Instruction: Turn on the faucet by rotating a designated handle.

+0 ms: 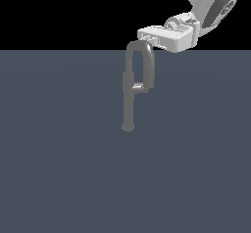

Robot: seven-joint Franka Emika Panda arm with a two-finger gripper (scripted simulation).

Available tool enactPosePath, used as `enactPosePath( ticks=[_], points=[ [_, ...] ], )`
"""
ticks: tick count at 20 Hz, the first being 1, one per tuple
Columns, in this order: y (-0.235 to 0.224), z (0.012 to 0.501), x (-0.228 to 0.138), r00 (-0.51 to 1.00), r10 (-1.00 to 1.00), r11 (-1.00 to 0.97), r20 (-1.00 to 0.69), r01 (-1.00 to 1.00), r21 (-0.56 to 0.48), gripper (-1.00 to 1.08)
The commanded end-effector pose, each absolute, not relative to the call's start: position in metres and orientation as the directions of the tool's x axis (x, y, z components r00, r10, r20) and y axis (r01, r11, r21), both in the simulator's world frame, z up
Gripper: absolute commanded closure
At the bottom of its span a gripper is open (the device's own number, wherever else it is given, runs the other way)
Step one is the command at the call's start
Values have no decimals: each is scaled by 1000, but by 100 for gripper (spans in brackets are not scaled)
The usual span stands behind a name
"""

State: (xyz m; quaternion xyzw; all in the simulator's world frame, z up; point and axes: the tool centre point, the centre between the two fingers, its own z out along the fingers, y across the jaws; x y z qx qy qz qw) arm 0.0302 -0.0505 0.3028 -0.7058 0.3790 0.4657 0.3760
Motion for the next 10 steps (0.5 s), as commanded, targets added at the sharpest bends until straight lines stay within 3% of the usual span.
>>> enactPosePath(
  ticks=[1, 10],
  points=[
    [-53, 285, 37, 219, -153, -381, -964, -913, -147, 108],
    [-56, 231, 50, 48, -45, -243, -998, -969, -36, 108]
  ],
)
